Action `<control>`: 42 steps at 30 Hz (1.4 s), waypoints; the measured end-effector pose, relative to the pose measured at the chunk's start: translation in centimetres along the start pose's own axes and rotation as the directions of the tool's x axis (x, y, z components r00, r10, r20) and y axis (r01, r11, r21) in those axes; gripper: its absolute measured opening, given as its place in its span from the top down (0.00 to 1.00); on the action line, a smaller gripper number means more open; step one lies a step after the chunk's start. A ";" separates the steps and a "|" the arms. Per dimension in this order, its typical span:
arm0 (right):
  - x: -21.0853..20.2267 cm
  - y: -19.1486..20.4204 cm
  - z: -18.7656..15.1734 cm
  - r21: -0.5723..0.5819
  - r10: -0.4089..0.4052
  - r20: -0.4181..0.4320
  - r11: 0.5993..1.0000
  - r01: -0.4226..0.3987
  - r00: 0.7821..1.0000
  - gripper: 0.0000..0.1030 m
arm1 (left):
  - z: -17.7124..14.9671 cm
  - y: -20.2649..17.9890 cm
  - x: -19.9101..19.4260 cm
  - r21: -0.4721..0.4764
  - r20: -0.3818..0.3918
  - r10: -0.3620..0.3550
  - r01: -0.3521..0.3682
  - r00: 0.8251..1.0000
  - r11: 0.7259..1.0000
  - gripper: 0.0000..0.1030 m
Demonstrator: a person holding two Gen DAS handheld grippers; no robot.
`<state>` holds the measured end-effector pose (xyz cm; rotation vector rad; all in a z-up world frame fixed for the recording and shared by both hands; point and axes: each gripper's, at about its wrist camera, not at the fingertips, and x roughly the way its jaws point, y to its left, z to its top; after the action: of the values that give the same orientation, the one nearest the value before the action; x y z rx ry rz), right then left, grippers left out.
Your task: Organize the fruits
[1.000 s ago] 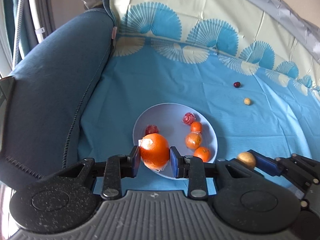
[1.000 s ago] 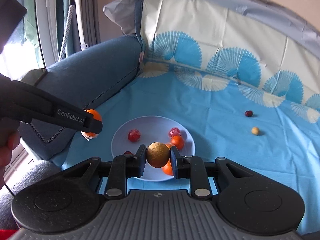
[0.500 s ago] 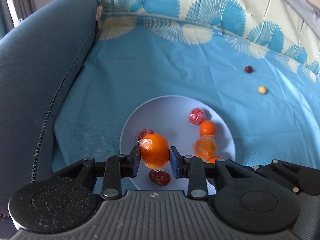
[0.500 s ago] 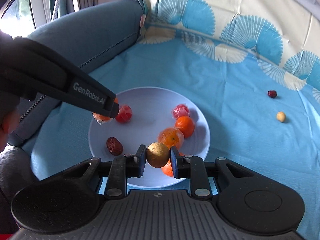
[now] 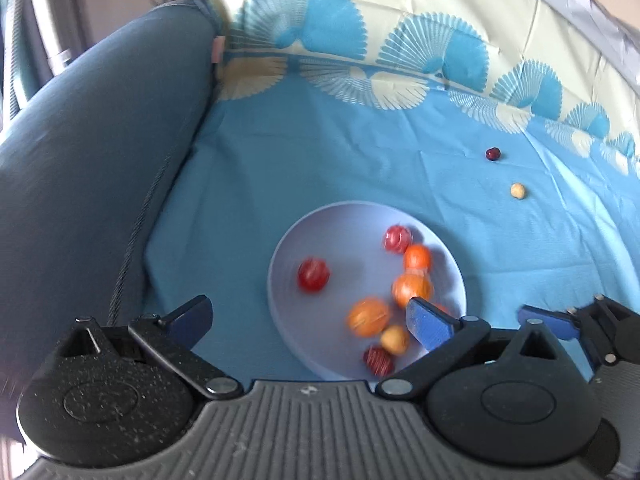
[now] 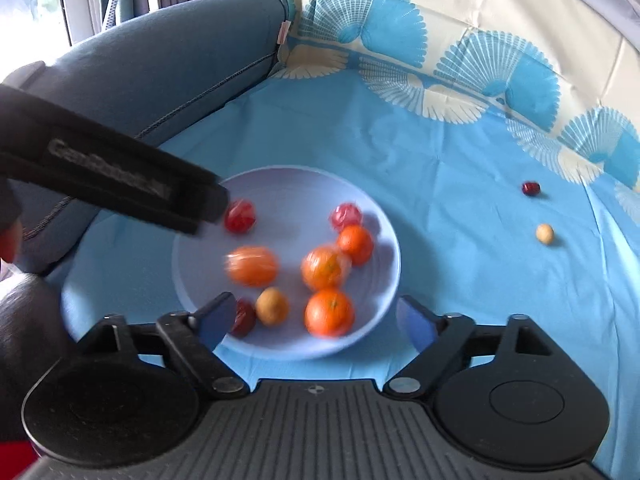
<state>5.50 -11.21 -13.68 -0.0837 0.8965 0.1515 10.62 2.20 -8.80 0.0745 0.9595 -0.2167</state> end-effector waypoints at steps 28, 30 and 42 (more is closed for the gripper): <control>-18.3 4.8 -6.0 -0.024 -0.027 0.204 0.999 0.033 0.979 0.01 | -8.8 -1.5 -17.5 0.010 0.192 0.040 -0.043 0.981 0.999 0.00; -18.5 4.8 -6.1 -0.019 -0.032 0.210 0.999 0.037 0.977 0.01 | -8.9 -1.5 -17.7 0.011 0.197 0.040 -0.043 0.980 0.999 0.00; -18.8 5.6 -6.2 -0.047 -0.016 0.228 0.999 0.027 0.974 0.01 | -8.9 -1.6 -17.8 0.028 0.198 0.034 -0.040 0.980 0.999 0.00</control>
<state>-11.78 -8.33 -2.92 -0.1198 0.6632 0.1601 -6.75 4.74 0.71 0.0986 0.7560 -0.2012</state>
